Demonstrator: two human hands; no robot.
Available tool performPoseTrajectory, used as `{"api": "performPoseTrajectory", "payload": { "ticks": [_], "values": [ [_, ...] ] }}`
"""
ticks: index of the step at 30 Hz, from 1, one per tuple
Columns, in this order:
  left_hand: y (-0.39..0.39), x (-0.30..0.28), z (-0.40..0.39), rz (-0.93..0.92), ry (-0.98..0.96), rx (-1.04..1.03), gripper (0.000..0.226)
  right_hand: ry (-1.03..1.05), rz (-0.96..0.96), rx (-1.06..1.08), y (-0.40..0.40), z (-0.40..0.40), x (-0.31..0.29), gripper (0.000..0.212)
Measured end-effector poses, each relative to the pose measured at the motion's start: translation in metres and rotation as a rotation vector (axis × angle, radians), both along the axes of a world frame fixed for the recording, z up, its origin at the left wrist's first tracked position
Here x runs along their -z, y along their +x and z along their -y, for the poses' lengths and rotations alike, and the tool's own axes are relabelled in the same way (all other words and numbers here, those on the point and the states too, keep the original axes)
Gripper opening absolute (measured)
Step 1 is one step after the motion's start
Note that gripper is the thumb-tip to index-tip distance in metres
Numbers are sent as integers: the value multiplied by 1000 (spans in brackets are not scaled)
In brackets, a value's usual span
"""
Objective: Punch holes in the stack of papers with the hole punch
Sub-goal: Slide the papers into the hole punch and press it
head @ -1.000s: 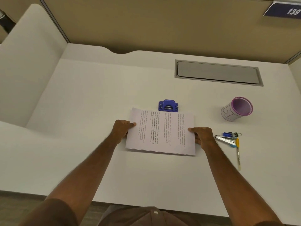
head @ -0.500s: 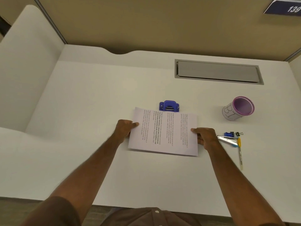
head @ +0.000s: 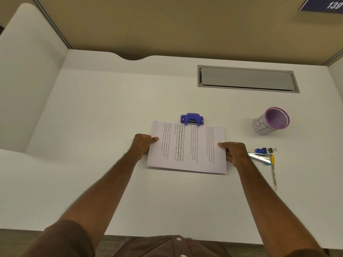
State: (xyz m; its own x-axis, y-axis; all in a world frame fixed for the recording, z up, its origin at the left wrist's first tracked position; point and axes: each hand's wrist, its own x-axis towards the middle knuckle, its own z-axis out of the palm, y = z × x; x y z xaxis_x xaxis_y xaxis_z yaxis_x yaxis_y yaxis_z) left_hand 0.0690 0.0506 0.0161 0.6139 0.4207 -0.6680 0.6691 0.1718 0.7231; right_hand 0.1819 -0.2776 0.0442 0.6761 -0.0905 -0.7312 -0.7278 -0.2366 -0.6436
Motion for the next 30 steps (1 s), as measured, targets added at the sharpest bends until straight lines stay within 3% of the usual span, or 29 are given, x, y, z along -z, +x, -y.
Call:
{"api": "performPoseTrajectory", "payload": {
  "ticks": [13,21,30],
  "values": [
    [1,-5,0,-5,-24,-6,25,36,-35,-44,6,4,2,32],
    [1,-7,-2,-19,27,17,33,-9,-2,-50,7,-3,-1,14],
    [2,-12,-8,-34,116,111,31,18,-18,-48,10,-1,1,33]
  ]
}}
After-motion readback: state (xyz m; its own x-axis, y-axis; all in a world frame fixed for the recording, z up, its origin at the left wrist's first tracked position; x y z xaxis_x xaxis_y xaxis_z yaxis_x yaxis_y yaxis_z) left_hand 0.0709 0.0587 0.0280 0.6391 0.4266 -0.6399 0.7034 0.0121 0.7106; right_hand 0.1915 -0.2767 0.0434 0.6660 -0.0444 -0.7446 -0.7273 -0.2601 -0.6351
